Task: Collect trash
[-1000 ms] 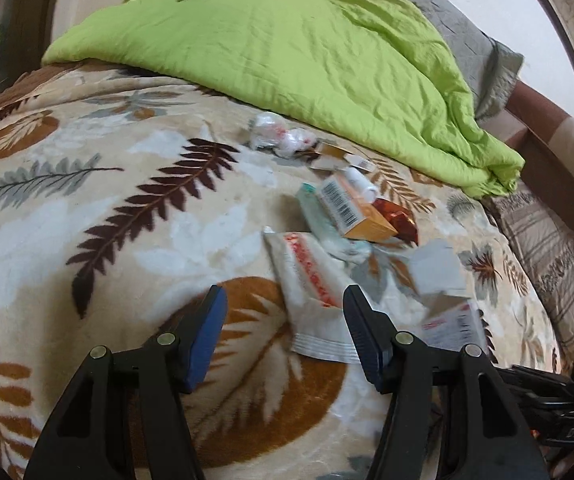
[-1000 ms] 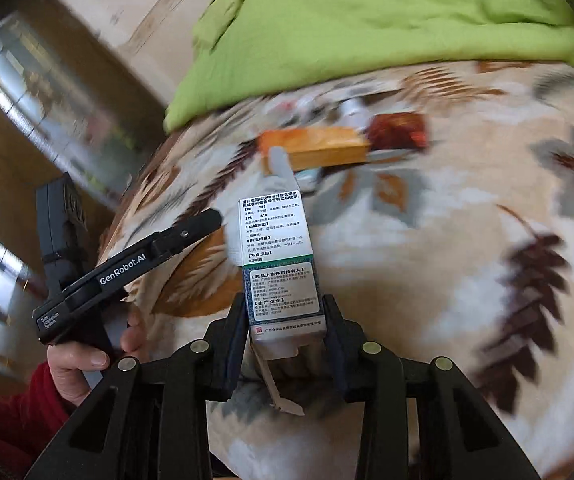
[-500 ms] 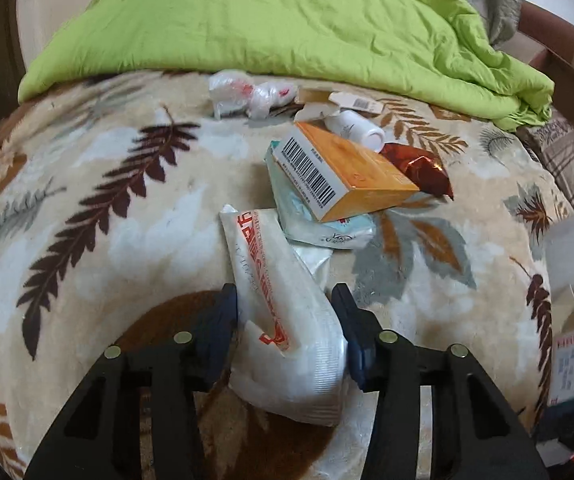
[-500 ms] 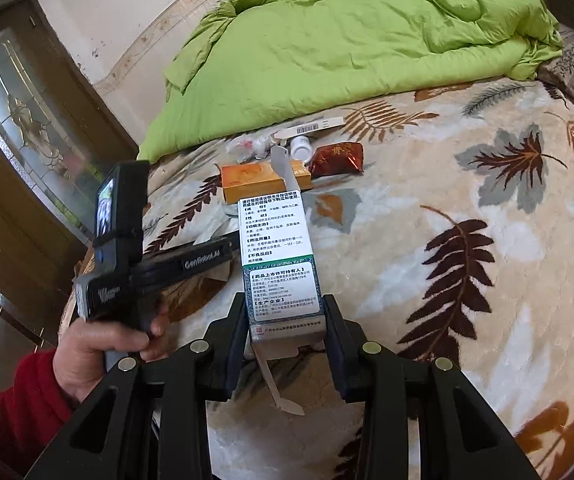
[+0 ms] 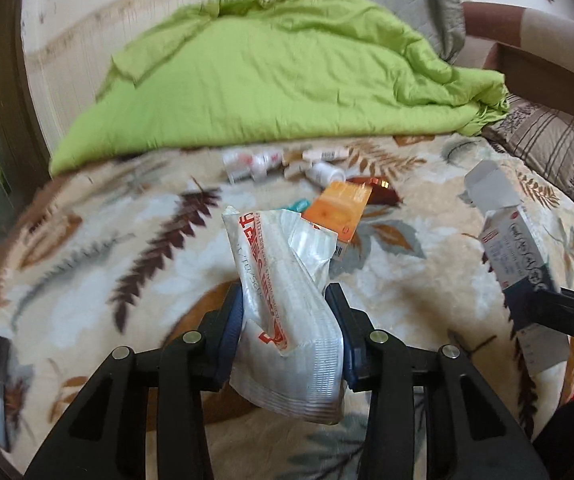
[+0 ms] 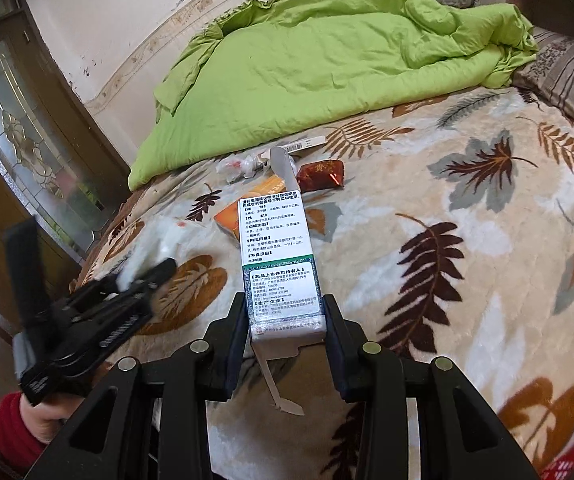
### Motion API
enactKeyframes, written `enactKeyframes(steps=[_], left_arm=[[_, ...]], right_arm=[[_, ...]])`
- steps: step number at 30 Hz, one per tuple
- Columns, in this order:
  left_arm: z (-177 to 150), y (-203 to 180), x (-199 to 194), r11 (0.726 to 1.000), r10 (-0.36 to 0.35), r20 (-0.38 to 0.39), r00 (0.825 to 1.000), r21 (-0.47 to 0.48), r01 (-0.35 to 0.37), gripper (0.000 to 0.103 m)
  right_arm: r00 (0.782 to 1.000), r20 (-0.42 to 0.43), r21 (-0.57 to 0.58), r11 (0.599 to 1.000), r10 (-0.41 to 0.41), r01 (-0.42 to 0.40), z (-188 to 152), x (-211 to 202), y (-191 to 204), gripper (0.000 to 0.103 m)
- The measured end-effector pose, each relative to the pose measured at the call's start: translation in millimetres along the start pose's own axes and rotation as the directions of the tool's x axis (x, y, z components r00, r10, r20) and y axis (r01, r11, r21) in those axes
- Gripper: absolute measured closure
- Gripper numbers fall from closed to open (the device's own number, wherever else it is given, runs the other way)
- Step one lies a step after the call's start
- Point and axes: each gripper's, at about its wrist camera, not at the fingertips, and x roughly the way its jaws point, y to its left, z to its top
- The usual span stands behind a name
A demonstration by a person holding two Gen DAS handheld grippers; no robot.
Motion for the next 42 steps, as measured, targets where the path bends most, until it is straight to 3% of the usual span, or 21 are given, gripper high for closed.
enactKeyframes(steps=[12, 21, 29, 42], left_arm=[[1, -2, -41, 0.998, 0.041, 0.079, 0.996, 0.035, -0.044, 0.063], [-3, -22, -56, 0.995, 0.004, 0.09, 0.996, 0.094, -0.013, 0.063], [-4, -43, -67, 0.988, 0.006, 0.129, 0.992, 0.155, -0.026, 0.063], [-2, -55, -81, 0.984, -0.018, 0.157, 0.987, 0.178, -0.011, 0.063]], right_arm=[[1.0, 0.023, 0.002, 1.0, -0.015, 0.015, -10, -16, 0, 0.064], [0.999, 0.034, 0.016, 1.0, -0.018, 0.018, -12, -21, -4, 0.064], [0.999, 0.04, 0.042, 0.999, -0.015, 0.013, -12, -22, -10, 0.064], [0.999, 0.039, 0.044, 0.999, -0.017, 0.015, -12, -22, -10, 0.064]])
